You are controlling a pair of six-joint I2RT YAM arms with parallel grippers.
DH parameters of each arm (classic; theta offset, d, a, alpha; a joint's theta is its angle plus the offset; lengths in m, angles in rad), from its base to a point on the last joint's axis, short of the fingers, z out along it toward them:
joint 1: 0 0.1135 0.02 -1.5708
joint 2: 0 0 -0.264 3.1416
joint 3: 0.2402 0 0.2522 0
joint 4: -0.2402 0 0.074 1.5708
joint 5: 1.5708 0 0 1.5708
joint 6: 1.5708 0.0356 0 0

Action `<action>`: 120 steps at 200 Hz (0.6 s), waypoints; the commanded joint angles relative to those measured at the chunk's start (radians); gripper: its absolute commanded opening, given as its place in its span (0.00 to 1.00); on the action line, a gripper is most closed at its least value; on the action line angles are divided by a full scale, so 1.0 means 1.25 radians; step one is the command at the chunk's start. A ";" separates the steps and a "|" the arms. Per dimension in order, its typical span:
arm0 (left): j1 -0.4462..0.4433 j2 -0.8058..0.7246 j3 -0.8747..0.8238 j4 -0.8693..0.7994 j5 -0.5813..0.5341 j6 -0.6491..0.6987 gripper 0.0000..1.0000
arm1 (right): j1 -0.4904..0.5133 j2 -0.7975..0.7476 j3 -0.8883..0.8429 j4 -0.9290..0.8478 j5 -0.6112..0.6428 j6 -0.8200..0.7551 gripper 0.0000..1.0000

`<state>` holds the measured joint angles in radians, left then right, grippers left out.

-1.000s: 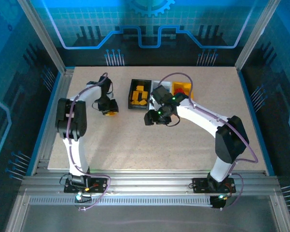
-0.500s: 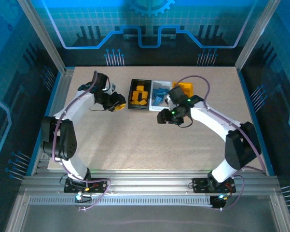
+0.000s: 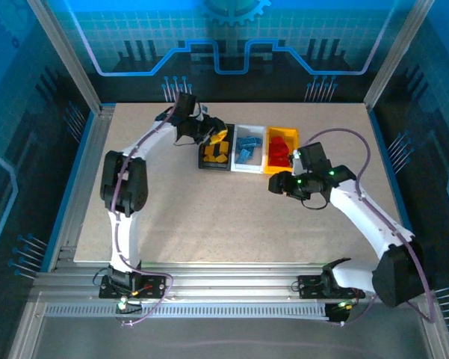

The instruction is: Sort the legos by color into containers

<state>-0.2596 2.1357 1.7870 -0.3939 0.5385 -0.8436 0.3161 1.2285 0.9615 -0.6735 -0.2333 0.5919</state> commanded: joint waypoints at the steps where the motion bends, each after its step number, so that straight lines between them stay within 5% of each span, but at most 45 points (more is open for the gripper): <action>1: -0.002 0.066 0.093 -0.067 -0.010 -0.062 0.40 | -0.034 -0.060 -0.024 -0.033 -0.023 -0.001 0.60; 82: -0.002 0.169 0.221 -0.148 -0.074 -0.053 0.41 | -0.136 -0.190 -0.099 -0.096 -0.058 -0.026 0.60; 120: -0.002 0.168 0.218 -0.159 -0.074 -0.046 0.51 | -0.152 -0.194 -0.110 -0.094 -0.070 -0.028 0.61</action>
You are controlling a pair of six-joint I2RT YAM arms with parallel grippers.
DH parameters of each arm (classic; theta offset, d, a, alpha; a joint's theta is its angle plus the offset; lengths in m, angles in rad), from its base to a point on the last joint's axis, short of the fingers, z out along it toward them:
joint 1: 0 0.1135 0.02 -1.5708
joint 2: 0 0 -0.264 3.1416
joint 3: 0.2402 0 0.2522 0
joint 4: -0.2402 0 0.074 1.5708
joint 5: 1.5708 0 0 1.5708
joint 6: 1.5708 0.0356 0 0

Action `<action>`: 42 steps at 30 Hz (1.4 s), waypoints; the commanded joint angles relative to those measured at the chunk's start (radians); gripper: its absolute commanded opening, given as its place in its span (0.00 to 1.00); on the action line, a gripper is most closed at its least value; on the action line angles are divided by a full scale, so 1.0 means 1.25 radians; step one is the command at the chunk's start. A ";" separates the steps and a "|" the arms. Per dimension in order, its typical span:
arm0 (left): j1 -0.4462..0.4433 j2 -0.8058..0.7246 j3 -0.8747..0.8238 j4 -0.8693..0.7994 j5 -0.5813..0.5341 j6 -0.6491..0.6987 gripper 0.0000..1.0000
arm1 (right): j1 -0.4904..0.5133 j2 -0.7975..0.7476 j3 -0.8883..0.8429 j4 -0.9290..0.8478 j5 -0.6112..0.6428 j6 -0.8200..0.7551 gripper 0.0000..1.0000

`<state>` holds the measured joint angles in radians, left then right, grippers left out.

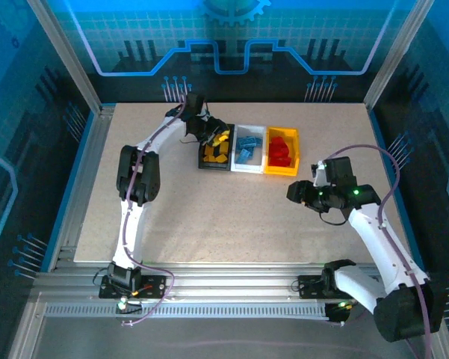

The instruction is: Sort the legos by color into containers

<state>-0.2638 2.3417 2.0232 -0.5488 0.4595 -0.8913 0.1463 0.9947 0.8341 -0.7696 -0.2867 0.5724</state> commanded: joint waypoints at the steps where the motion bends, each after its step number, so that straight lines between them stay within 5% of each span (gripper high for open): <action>1: 0.001 0.003 0.029 -0.035 -0.011 -0.007 0.51 | -0.016 -0.007 -0.007 -0.016 -0.029 -0.012 0.61; 21: 0.004 -0.150 0.005 -0.125 -0.026 0.124 0.63 | -0.016 0.027 0.010 0.001 -0.039 0.003 0.62; 35: 0.004 -0.541 -0.337 -0.145 -0.095 0.278 0.66 | -0.016 0.071 0.095 0.010 0.017 -0.037 0.67; 42: 0.004 -0.765 -0.523 -0.081 -0.165 0.301 0.91 | -0.020 0.088 0.151 0.047 0.073 -0.076 0.80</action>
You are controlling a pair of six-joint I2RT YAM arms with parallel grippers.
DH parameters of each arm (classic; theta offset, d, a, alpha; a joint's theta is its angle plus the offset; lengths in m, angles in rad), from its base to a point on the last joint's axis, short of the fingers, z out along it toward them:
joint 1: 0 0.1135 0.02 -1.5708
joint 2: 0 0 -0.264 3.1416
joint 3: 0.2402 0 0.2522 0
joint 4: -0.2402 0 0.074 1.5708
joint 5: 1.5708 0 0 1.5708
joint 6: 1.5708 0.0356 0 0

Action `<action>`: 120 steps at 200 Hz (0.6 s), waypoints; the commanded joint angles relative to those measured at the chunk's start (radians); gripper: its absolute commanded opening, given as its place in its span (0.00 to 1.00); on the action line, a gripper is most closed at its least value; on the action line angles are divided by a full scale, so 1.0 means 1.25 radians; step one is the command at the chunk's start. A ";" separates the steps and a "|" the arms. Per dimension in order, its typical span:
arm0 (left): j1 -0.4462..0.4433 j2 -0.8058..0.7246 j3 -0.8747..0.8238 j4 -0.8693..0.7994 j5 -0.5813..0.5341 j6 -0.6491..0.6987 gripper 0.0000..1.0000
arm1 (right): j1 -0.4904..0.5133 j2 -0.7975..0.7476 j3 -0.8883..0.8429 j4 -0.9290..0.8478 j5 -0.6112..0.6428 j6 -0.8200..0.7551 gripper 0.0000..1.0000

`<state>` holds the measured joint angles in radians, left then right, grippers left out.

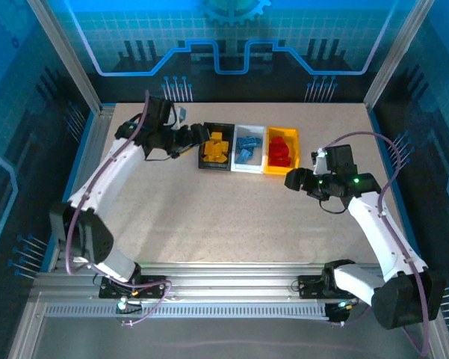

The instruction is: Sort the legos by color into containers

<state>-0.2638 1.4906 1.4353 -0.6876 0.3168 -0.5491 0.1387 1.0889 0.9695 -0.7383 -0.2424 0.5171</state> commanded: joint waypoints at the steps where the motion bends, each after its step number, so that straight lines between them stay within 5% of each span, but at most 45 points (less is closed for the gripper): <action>1: 0.004 -0.115 -0.075 0.045 -0.066 0.021 0.99 | -0.015 0.020 0.054 0.022 0.043 -0.037 0.80; 56: 0.004 -0.292 -0.198 0.140 -0.172 0.056 0.99 | -0.020 0.023 0.115 0.084 0.143 -0.129 0.94; 95: 0.006 -0.339 -0.247 0.171 -0.229 0.100 0.99 | -0.019 -0.067 0.000 0.291 0.204 -0.283 1.00; 120: 0.008 -0.362 -0.303 0.204 -0.340 0.092 0.99 | -0.020 -0.101 -0.067 0.387 0.226 -0.368 1.00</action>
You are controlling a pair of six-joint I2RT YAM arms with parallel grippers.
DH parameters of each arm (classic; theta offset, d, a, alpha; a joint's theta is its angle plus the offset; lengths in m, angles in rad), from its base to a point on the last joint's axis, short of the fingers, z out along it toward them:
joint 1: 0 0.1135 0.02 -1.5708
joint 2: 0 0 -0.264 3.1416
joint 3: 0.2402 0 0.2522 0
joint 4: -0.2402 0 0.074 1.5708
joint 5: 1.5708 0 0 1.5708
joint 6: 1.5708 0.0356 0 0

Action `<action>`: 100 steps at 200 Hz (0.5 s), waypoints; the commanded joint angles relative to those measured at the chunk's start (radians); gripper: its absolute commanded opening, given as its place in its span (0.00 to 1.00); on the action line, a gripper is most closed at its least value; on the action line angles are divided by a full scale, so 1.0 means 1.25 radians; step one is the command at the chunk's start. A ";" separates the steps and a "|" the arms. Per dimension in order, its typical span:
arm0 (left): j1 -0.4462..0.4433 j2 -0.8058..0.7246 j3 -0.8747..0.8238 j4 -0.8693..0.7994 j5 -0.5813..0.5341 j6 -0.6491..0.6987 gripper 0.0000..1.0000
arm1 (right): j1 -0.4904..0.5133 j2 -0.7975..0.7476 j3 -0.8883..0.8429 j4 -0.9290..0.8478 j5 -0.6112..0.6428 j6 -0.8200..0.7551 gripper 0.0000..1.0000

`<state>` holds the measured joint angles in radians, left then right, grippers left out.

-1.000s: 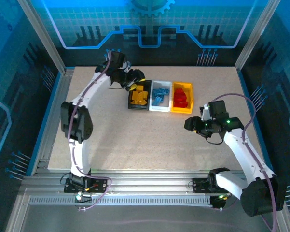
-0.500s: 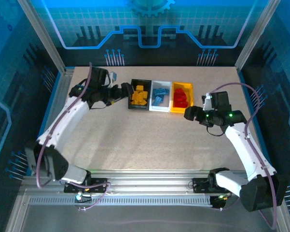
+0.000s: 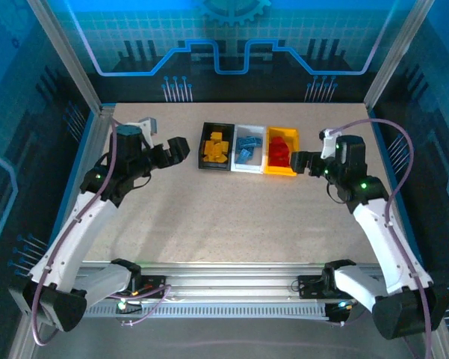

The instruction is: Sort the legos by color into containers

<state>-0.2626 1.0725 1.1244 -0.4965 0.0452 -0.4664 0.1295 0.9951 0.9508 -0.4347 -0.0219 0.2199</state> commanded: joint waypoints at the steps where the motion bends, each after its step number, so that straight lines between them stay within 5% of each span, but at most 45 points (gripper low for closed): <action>1: 0.007 -0.029 -0.058 0.054 -0.127 0.025 0.99 | -0.012 -0.027 -0.064 0.148 0.054 -0.133 1.00; 58: 0.007 -0.173 -0.323 0.309 -0.256 0.108 0.99 | -0.032 0.017 -0.174 0.295 0.080 -0.165 1.00; 100: 0.007 -0.220 -0.386 0.300 -0.286 0.125 0.99 | -0.079 0.108 -0.244 0.423 0.050 -0.165 1.00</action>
<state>-0.2588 0.8261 0.6655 -0.1890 -0.2588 -0.3634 0.0647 1.0790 0.6968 -0.0620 0.0502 0.0387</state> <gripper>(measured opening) 0.989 0.997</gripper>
